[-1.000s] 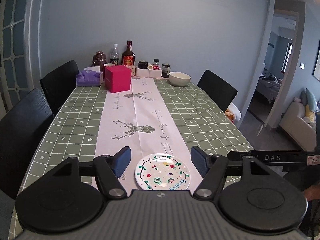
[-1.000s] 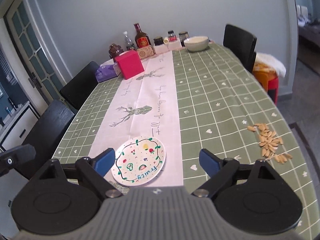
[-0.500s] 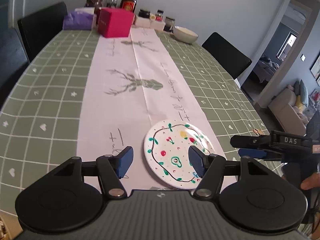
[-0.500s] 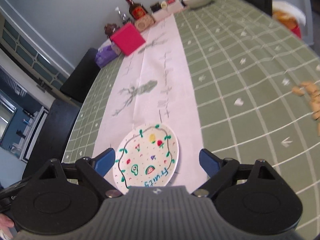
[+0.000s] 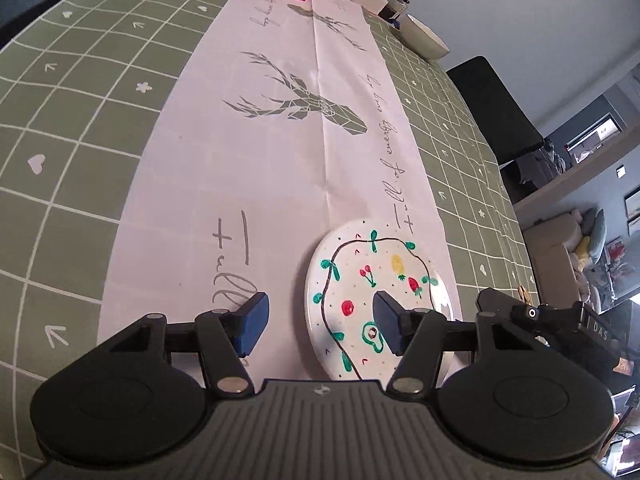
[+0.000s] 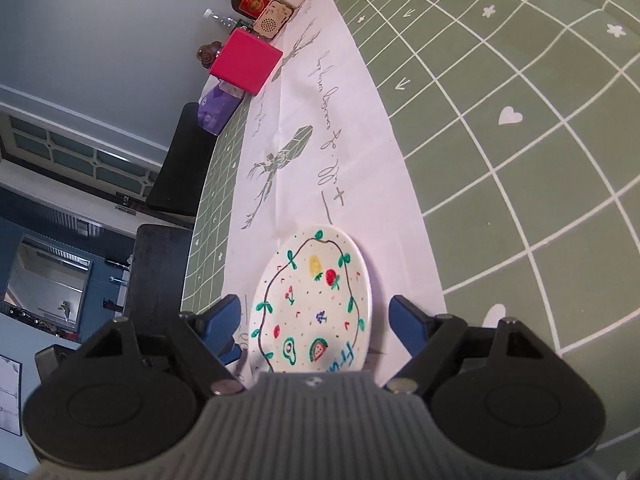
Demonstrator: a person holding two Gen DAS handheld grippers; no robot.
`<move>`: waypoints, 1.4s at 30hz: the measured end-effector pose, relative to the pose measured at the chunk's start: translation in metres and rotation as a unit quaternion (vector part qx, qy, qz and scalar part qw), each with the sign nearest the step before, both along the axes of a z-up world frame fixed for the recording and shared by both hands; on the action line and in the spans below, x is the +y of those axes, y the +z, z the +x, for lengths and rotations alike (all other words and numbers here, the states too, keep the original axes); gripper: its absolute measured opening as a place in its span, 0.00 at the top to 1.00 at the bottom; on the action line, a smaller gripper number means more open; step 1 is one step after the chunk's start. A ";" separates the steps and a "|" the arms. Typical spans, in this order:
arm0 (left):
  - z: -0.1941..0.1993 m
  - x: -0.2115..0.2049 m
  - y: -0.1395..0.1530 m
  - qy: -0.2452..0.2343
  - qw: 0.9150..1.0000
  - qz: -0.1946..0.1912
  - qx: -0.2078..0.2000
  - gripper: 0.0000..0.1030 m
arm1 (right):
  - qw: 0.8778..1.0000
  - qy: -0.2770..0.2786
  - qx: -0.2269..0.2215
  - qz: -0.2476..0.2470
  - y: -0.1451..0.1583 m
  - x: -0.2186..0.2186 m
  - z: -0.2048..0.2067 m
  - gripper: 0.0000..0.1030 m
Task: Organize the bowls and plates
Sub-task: 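Close both tools on the painted plate rim, then lift the painted plate with both tools and tilt it upright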
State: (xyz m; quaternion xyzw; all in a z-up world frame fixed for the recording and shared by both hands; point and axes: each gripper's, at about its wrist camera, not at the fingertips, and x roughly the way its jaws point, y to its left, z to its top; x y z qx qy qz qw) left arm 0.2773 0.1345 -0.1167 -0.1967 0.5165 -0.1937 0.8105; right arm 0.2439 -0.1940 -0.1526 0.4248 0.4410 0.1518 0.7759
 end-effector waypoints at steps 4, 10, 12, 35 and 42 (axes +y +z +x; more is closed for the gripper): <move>0.003 -0.008 -0.005 -0.024 1.000 -0.019 0.002 0.37 | 1.000 0.006 -0.006 0.003 0.000 0.001 0.002 0.25; 0.007 -0.008 -0.008 -0.022 0.999 -0.040 0.007 0.37 | 0.999 0.016 -0.006 0.032 -0.006 -0.003 0.003 0.24; 0.010 -0.005 -0.010 -0.015 0.998 -0.055 0.016 0.37 | 0.999 0.017 -0.007 0.032 -0.005 -0.002 0.003 0.23; 0.007 0.027 -0.032 0.058 0.984 -0.170 0.023 0.43 | 0.987 0.014 -0.021 0.160 -0.023 -0.019 -0.003 0.24; 0.009 0.033 -0.035 0.080 0.978 -0.188 0.031 0.43 | 0.981 0.038 -0.008 0.191 -0.020 -0.010 0.001 0.10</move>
